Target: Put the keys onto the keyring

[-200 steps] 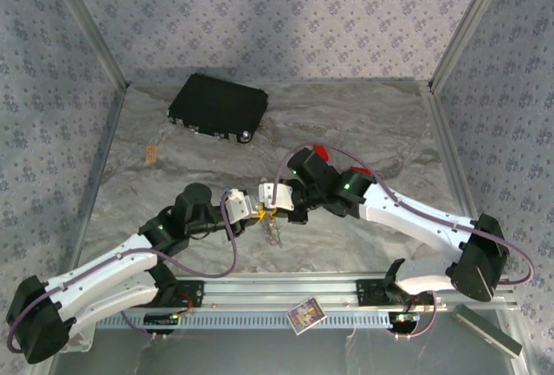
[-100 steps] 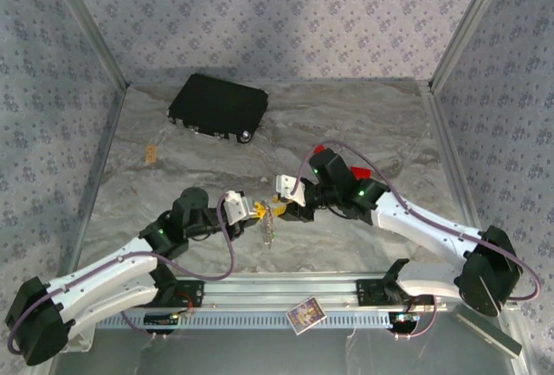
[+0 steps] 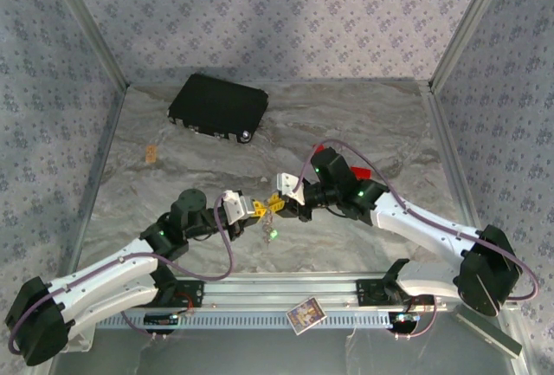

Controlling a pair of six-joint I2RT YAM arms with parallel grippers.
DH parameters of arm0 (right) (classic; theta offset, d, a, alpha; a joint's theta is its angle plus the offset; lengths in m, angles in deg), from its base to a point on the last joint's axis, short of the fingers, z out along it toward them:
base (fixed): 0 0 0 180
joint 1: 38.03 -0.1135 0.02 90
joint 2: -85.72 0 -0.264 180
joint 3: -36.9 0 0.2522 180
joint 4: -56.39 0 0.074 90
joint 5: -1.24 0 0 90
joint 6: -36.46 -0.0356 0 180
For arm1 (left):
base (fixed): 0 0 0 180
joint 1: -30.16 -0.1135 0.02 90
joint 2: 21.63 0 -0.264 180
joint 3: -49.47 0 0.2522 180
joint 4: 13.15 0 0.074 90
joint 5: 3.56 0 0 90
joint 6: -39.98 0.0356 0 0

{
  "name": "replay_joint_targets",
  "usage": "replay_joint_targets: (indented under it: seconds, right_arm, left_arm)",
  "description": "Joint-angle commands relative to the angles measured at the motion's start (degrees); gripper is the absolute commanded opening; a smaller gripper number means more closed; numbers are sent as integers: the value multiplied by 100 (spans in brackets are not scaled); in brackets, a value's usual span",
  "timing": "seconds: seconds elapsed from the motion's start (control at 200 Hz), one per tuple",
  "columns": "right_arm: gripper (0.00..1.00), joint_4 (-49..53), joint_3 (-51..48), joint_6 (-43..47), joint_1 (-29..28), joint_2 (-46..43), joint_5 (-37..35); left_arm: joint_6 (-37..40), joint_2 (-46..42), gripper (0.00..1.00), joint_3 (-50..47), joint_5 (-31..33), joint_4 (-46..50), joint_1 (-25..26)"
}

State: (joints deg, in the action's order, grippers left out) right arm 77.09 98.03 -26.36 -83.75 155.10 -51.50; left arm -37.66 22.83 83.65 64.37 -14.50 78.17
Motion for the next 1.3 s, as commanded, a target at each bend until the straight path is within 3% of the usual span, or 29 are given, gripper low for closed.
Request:
replay_joint_targets:
  seconds: [0.0, 0.15, 0.3, 0.4, 0.505, 0.695, 0.944, 1.294]
  right_arm:
    - [12, -130, -18, -83, 28, 83, 175]
    - [12, -99, -9, -56, 24, 101, 151]
    - [0, -32, 41, -28, 19, 119, 159]
    - [0, 170, 143, 69, 3, 108, 78]
    - [0, 616, 359, 323, -91, 116, -210]
    - [0, 1402, 808, 783, -286, 221, -708]
    - [0, 1968, 1316, 1070, -585, 508, -1239]
    - [0, 1839, 1353, 1037, -630, 479, -1120]
  left_arm:
    - [-85, 18, 0, 14, -186, -451, 33]
    - [-84, 3, 0, 15, -203, -466, 33]
    - [-101, 8, 0, 13, -195, -457, 32]
    - [-86, -20, 19, 39, -65, -353, 33]
    - [44, -73, 24, 171, 78, 43, 31]
    - [324, -6, 24, 525, 239, 881, 30]
    - [390, 129, 20, 677, 135, 927, 28]
    - [425, 240, 16, 648, 47, 947, 33]
